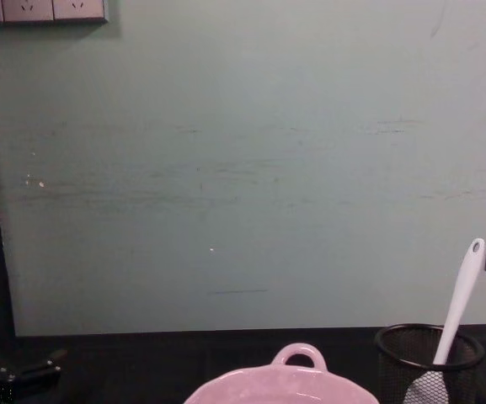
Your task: Use the one hand to pick up the spoon and stir the clear water in the bowl.
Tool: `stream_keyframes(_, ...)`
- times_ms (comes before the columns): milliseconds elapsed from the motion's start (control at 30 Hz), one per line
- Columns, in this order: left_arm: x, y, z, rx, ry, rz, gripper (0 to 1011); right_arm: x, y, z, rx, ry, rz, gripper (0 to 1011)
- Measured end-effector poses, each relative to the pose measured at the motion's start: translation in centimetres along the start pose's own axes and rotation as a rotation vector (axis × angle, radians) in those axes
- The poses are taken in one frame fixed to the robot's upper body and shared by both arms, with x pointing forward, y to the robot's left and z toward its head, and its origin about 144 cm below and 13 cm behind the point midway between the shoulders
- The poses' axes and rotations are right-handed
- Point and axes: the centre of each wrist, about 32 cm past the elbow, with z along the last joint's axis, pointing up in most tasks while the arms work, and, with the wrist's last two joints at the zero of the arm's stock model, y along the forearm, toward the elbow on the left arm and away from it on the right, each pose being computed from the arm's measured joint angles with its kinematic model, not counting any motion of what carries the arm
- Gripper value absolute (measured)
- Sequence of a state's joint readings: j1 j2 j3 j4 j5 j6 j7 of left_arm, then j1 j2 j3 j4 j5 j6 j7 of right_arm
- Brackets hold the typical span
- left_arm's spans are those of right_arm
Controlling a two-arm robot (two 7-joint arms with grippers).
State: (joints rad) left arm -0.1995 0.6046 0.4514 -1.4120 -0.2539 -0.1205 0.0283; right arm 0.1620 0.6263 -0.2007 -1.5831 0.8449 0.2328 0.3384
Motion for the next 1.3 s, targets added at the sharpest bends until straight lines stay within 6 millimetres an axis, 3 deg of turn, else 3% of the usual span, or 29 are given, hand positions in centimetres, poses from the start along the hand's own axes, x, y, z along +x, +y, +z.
stream_keyframes(367,0.0,0.0,0.0,0.000,0.000,0.000,1012,0.9,3.0,0.8,-0.034,0.256,-0.010,1003)
stream_keyframes(1000,0.0,0.0,0.0,0.000,0.000,0.000,1011,1.4,5.9,0.2,-0.035,0.248,-0.010,1002)
stream_keyframes(1300,0.0,0.0,0.0,0.000,0.000,0.000,1011,1.4,5.9,0.2,-0.033,0.247,-0.009,1003)
